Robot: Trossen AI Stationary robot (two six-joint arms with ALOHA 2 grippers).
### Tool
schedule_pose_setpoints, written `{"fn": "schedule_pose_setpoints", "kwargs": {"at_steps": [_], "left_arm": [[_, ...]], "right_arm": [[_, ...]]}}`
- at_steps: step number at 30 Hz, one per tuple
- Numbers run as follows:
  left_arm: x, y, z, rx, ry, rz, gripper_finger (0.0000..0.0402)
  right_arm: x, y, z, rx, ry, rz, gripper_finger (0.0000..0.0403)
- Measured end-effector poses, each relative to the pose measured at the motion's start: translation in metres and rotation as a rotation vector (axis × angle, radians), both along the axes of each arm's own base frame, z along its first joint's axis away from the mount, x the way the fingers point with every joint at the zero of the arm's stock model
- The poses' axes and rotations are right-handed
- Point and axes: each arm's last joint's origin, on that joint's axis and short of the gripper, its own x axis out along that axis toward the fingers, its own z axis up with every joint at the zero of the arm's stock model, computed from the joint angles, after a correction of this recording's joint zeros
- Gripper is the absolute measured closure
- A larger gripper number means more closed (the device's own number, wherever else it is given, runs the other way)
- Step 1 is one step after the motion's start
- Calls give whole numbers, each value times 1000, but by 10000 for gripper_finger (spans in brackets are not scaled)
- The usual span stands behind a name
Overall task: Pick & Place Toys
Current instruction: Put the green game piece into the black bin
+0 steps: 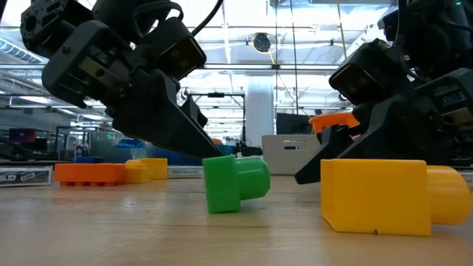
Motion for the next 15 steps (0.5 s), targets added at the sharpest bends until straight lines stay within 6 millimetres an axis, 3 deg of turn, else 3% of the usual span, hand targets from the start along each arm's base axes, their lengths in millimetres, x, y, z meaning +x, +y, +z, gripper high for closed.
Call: {"fn": "schedule_pose_setpoints", "kwargs": {"at_steps": [7, 15], "left_arm": [[0, 0, 0, 8, -5, 7, 314], [-7, 5, -11, 67, 129, 69, 314]], "right_arm": [[0, 0, 0, 0, 0, 0, 149], [0, 0, 0, 0, 0, 0, 149]]}}
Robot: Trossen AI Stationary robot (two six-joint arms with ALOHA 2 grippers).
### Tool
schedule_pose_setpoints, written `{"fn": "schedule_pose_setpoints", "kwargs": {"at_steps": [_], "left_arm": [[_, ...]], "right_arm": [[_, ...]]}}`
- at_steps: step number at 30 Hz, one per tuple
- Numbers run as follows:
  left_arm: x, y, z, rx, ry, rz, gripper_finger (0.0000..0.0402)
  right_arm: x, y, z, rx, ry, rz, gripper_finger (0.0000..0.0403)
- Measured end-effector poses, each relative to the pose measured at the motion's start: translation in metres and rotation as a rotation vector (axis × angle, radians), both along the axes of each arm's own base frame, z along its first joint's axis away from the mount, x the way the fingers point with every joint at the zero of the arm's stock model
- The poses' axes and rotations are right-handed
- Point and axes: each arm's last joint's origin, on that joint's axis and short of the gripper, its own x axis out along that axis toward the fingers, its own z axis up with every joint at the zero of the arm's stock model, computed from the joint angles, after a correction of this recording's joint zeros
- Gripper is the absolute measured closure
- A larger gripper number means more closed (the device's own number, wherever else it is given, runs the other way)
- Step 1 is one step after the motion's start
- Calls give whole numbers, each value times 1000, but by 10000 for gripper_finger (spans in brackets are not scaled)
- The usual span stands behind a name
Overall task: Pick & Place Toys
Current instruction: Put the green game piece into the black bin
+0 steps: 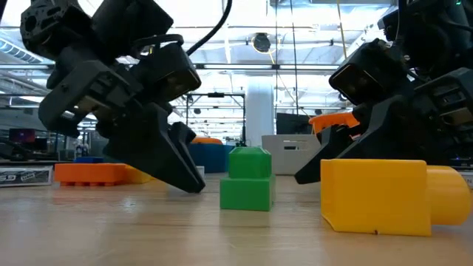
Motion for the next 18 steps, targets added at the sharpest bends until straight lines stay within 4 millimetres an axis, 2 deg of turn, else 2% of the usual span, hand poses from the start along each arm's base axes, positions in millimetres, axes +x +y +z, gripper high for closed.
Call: {"fn": "schedule_pose_setpoints", "kwargs": {"at_steps": [9, 14, 18], "left_arm": [[4, 3, 3, 5, -51, -5, 314], [5, 17, 0, -54, 19, 82, 314], [6, 26, -1, -113, 55, 80, 314]], "right_arm": [[0, 0, 0, -1, 0, -2, 149], [0, 0, 0, -3, -1, -2, 149], [0, 0, 0, -3, -1, -2, 149]]}}
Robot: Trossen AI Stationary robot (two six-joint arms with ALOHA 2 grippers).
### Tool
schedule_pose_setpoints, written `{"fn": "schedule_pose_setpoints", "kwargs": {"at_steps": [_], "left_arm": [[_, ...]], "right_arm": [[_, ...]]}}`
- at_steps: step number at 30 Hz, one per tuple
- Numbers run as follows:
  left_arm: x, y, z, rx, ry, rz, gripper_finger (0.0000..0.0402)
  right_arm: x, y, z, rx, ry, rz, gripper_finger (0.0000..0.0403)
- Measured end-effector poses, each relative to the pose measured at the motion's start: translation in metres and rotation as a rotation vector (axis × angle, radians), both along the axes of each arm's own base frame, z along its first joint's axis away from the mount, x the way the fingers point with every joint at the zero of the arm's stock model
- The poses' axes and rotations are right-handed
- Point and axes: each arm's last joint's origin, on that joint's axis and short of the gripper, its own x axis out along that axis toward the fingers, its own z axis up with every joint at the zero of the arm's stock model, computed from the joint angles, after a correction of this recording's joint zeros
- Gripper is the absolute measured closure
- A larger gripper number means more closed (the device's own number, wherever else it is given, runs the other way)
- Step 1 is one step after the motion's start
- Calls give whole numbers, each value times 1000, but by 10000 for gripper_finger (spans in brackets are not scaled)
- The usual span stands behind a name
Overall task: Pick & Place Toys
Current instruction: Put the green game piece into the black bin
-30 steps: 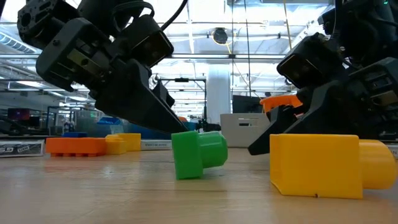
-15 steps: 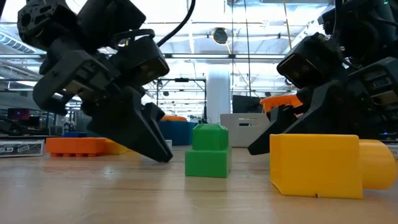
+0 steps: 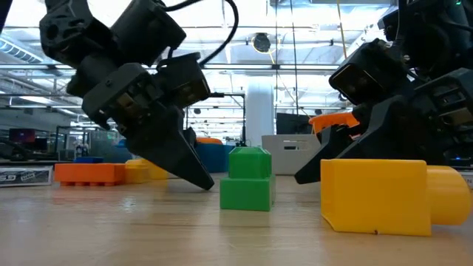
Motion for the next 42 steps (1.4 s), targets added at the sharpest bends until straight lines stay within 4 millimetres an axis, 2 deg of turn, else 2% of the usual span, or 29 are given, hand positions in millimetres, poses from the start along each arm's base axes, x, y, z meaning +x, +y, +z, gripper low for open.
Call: {"fn": "schedule_pose_setpoints", "kwargs": {"at_steps": [5, 9, 13, 17, 20, 23, 31, 37, 42], "left_arm": [[1, 2, 1, -8, -8, -4, 314], [1, 2, 1, -11, -13, -10, 314], [2, 1, 2, -29, -19, -15, 313], [2, 0, 3, -74, -26, -39, 313], [3, -1, 4, -56, -48, -82, 313], [3, -1, 4, -40, -56, -92, 313], [4, -1, 5, -41, -81, -95, 313], [5, -1, 7, -38, -102, -99, 313], [6, -1, 7, -24, -105, -84, 314]], "right_arm": [[0, 0, 0, -40, -10, 22, 149], [2, -4, 0, -18, -6, 119, 149], [12, -11, 4, 41, -1, 192, 149], [26, -11, 10, 13, -4, 256, 149], [32, -11, 9, -2, 55, 271, 149], [32, -11, 7, -18, 107, 275, 149], [28, -1, 8, 55, 118, 394, 149], [27, 1, 8, 86, 131, 413, 150], [29, 1, 9, 75, 122, 419, 180]]}}
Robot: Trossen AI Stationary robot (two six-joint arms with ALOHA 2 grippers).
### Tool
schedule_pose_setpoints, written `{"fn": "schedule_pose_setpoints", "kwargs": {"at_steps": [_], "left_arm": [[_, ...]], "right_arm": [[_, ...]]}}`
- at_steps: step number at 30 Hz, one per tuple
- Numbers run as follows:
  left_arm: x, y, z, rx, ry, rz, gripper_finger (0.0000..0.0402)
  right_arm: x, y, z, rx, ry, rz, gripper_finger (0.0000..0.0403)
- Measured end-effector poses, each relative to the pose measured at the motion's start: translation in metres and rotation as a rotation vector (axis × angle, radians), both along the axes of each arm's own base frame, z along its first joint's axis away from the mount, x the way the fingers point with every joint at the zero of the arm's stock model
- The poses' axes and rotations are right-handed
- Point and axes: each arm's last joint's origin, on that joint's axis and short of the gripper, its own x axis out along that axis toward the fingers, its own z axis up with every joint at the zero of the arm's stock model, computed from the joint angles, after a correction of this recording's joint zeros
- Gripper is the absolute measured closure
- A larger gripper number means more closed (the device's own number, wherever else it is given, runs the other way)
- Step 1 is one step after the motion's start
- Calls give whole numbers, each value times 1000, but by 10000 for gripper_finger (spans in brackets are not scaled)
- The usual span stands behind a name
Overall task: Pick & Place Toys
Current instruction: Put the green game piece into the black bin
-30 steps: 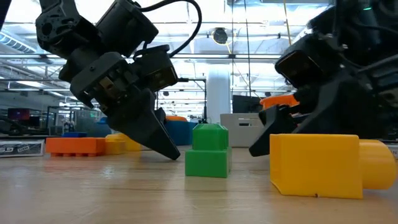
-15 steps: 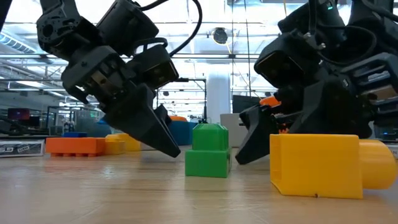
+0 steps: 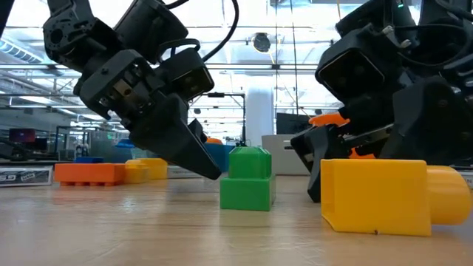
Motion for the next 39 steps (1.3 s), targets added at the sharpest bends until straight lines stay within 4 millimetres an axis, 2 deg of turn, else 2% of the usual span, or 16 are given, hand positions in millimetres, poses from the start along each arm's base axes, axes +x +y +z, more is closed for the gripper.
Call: {"fn": "schedule_pose_setpoints", "kwargs": {"at_steps": [6, 11, 18, 29, 34, 39], "left_arm": [[1, 0, 1, 10, -12, -1, 314], [1, 0, 2, 12, -31, -5, 314], [2, 0, 2, 18, -35, -9, 314], [5, -1, 7, 32, -102, -26, 314], [6, 4, 7, 37, -109, -16, 314], [9, 9, 11, 57, -157, -17, 314]], "right_arm": [[11, 0, 7, -24, -39, 10, 235], [21, -2, 12, -59, -51, 15, 256], [29, -7, 15, -85, -49, 9, 259], [36, -26, 17, -109, -92, -37, 259], [39, -31, 18, -195, -144, -87, 259], [40, -35, 18, -202, -149, -87, 259]]}}
